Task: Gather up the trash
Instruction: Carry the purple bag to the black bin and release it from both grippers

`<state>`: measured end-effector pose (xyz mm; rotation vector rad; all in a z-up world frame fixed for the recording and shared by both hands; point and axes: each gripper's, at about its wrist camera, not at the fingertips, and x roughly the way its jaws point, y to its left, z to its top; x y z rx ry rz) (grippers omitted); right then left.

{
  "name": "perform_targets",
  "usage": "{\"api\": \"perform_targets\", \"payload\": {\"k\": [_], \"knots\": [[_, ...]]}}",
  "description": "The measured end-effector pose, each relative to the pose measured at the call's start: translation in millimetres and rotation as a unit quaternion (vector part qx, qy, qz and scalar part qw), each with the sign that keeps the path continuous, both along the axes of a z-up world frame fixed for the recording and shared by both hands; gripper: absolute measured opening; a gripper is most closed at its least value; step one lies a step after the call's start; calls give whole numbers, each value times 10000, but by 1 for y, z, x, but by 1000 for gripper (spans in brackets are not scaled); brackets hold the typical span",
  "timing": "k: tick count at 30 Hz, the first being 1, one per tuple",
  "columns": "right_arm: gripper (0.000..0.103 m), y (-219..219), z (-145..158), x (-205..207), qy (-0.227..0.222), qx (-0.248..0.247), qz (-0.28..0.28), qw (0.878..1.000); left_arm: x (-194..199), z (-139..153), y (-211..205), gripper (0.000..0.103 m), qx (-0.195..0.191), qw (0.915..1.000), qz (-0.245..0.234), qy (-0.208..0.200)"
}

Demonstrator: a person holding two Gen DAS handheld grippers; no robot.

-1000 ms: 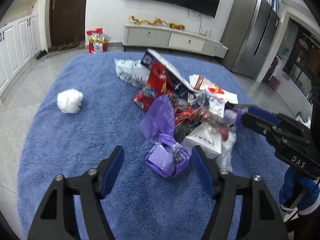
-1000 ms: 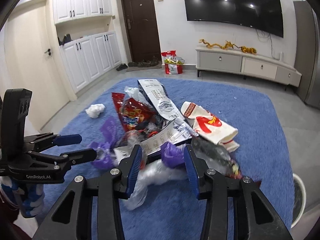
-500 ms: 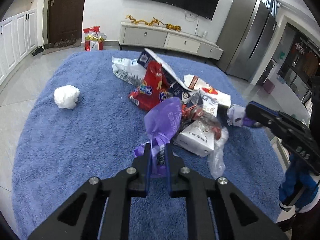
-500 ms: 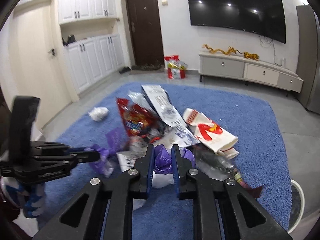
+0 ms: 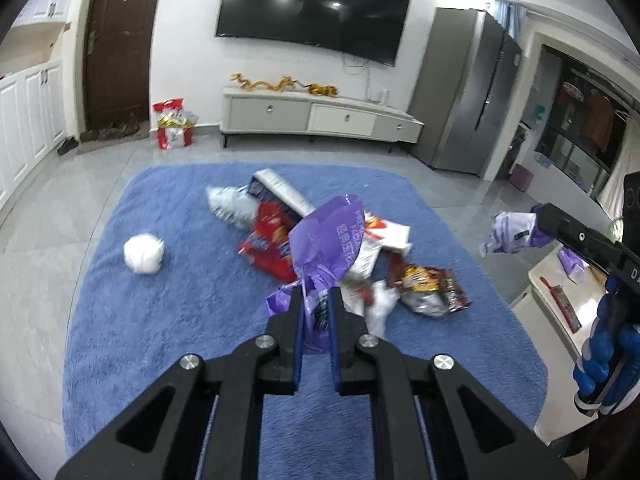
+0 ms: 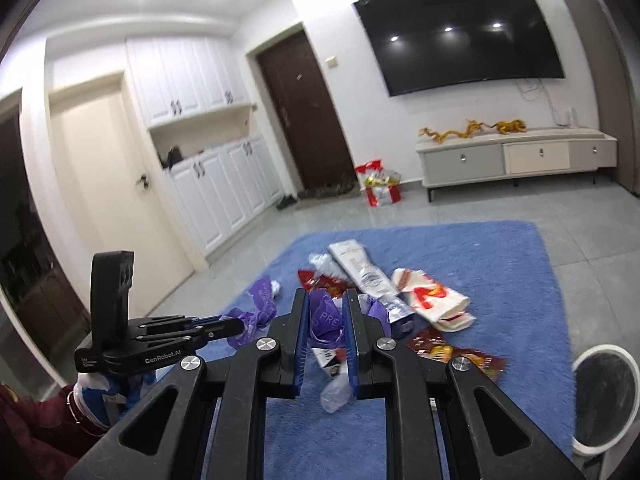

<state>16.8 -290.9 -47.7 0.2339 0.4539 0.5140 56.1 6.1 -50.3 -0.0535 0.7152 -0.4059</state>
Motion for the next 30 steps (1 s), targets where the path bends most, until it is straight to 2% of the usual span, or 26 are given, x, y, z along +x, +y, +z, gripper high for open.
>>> {"api": "perform_targets", "payload": {"k": [5,9,14,21,30], "knots": [[16,-51,6,-18,-92,143,-573,9982,8,16,-45,10,97,9987,-493,-58],[16,-102,3,-30,-92,155,-1192,9927,19,28,-102,10,234,9942,-1045,-38],[16,-161,-4,-38,21,122,-1859,9825,40,29,-188,10,447,9847,-1679,145],[16,-237,-40,-19,486,229,-2483,9672,77,6,-314,10,539,9703,-2269,635],[16,-301,-90,26,1015,420,-2816,9532,126,-48,-431,10,601,9583,-2531,1183]]}}
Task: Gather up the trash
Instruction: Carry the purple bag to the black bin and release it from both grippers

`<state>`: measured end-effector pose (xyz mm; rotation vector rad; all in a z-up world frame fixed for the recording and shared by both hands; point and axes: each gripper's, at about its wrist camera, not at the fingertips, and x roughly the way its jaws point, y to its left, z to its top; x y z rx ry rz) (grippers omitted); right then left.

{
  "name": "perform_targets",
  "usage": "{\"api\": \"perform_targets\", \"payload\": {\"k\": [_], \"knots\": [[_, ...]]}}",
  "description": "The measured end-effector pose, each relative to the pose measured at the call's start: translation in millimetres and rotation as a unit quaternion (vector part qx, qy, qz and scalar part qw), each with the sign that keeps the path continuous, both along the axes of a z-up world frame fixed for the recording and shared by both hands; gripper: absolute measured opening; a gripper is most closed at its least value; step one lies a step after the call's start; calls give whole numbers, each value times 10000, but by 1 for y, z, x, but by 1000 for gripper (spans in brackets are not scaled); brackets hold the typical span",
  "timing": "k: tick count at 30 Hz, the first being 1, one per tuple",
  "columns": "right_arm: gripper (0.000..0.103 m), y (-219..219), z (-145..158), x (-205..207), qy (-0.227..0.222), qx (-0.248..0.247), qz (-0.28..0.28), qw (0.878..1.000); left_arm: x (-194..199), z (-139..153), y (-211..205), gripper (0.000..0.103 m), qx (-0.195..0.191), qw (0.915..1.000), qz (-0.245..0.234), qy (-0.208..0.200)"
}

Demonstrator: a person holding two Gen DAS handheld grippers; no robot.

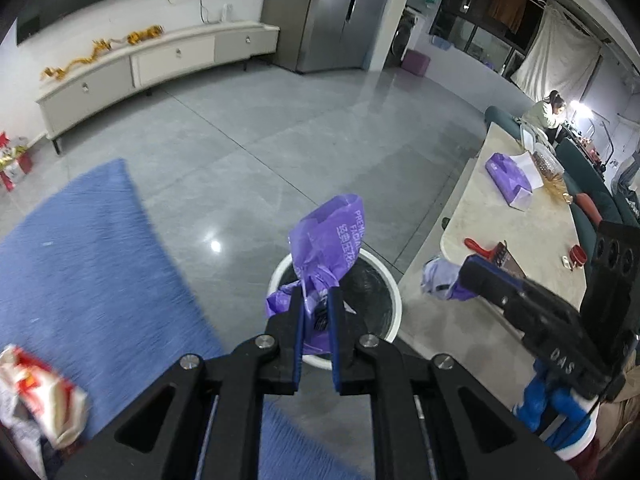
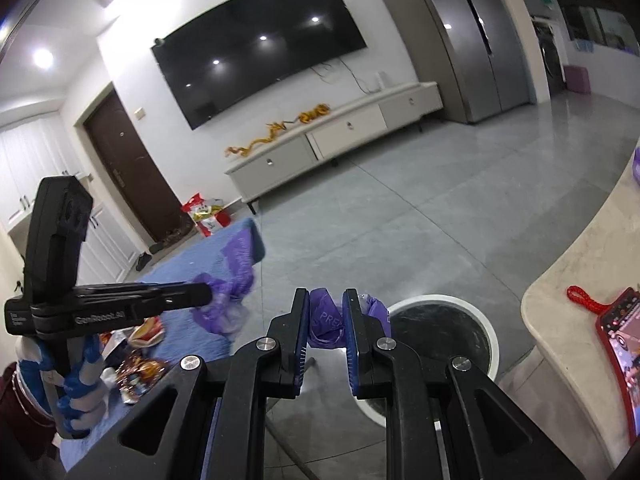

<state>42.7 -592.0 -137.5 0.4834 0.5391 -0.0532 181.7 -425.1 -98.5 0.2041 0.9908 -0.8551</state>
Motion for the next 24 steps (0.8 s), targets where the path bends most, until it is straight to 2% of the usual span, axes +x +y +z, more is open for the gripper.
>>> {"api": "perform_targets", "payload": {"k": [7,10,11,12,14,16,20,24], "knots": [[17,-33,-37,35,343,258,-166,9989,29,-42,-47,12,-40,9989,116,443],[21,-45,-51,51,468,344,-210,9981,42,-58,-58,15,-107,9970,110,752],[21,-48,-57,55,542,334,-272,9976,45,-62,-60,21,-118,9967,111,800],[23,-50,-61,59,602,316,-309,9972,47,-65,-63,31,-128,9963,119,845],[28,-50,-66,60,703,271,-373,9965,49,-68,-63,41,-176,9955,169,917],[30,-50,-69,60,784,224,-443,9957,47,-67,-58,41,-245,9947,172,979],[30,-42,-58,48,709,131,-463,9963,30,-45,-41,41,-280,9978,182,579],[30,-24,-31,31,533,-36,-414,9977,2,-13,-8,42,-480,9985,206,172]]}}
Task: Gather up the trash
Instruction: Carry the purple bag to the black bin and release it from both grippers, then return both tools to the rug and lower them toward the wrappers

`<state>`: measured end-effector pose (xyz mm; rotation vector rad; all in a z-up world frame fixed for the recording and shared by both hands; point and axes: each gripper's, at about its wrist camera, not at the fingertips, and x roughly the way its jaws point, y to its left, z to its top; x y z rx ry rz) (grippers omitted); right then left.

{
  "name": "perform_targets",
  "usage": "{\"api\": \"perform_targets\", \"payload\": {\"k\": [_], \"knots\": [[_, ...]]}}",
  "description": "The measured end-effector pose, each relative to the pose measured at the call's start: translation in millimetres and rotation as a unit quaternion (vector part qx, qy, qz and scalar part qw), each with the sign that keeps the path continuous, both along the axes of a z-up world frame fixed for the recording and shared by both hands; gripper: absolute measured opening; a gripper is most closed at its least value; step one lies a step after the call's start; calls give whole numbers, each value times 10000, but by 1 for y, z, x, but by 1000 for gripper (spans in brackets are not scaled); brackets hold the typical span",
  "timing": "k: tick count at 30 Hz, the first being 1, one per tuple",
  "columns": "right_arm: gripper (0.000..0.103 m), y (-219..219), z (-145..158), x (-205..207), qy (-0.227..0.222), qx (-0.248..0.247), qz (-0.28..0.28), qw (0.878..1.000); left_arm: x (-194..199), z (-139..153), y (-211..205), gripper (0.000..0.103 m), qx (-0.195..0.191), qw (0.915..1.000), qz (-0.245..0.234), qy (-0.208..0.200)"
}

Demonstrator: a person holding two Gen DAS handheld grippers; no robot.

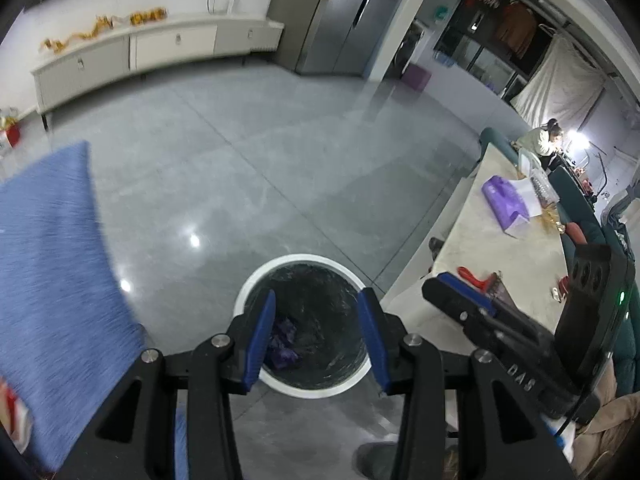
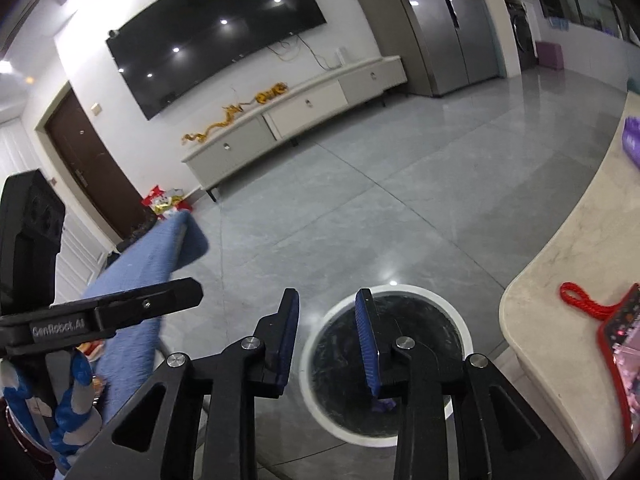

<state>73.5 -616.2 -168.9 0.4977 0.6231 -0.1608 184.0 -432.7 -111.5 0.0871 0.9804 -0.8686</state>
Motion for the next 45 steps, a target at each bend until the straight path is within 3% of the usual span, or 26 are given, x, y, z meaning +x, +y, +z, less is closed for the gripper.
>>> {"api": "perform_targets", "payload": {"k": [6,12,19,26,32,38,45], "knots": [[36,42,55,-30,-481,-390,281,9977,-33,45,69,57,-199,9983,231,-493],[44,93,100,-54,-947,-688,670,9909,-52,74,168,58,-308,9940,724,-762],[44,149,117,-65,-1005,-858,1091,9852,-65,73,291,58,-103,9827,1577,-965],[46,193,106,-63,-785,-697,1464,9836,-67,56,395,58,25,9682,2323,-933],[48,226,83,-48,-459,-563,1840,9802,-64,33,444,58,70,9583,2759,-745],[51,260,48,-31,-34,-213,2389,9708,-52,21,453,58,64,9549,2895,-653],[51,257,9,-10,438,334,2374,9698,-22,12,440,58,172,9562,2843,-669]]}}
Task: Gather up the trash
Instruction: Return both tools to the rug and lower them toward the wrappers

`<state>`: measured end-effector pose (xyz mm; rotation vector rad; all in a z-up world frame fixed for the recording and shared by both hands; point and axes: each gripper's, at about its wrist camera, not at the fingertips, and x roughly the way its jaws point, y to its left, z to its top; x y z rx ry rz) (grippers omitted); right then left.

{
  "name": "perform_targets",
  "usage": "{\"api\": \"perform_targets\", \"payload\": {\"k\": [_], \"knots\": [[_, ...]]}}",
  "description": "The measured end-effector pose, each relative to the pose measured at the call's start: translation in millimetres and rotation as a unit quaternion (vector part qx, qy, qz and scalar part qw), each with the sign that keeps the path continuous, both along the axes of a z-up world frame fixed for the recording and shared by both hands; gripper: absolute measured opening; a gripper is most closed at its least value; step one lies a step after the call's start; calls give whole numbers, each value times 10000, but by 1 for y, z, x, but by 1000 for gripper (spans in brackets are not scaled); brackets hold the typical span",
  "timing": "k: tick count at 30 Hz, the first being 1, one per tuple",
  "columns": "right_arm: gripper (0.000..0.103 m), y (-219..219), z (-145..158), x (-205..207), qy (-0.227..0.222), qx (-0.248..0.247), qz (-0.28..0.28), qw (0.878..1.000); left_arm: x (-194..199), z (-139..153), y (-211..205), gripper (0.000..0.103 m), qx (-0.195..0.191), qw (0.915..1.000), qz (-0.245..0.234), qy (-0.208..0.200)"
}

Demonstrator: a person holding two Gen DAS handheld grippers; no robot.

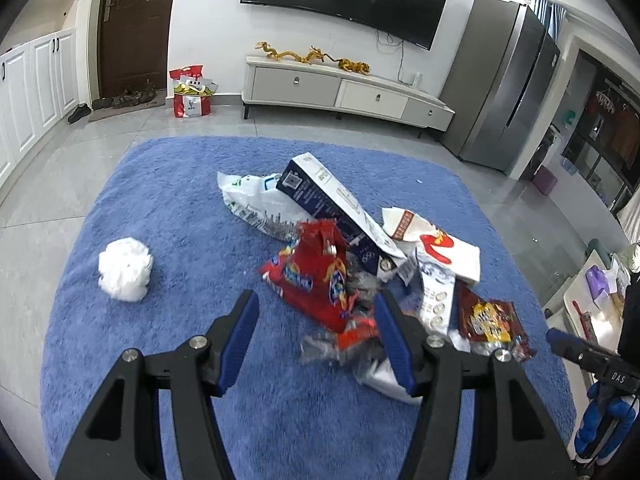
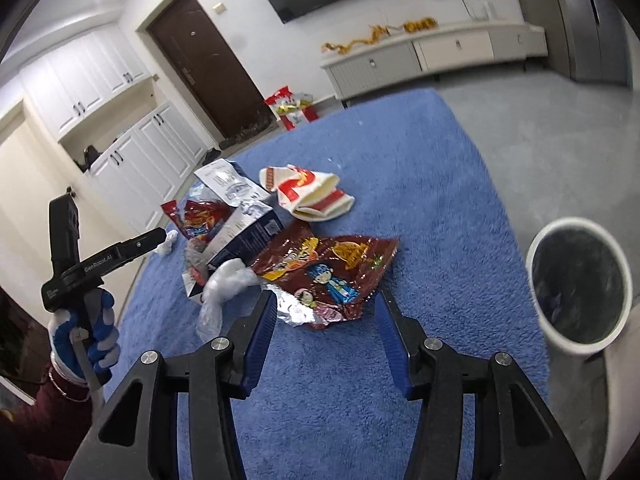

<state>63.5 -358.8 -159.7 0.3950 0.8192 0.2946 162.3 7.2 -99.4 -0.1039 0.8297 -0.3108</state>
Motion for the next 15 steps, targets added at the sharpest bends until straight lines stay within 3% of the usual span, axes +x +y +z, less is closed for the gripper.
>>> {"api": "perform_targets", "payload": {"k": [10,15], "knots": [[51,-17,-34,38,567,661,-95,9962,48,-19,-4,57,68,9997,-26,233],[51,-12,-38,49,544,809,25,9952,55,-30,-5,36,-197,9987,-164,431]]}}
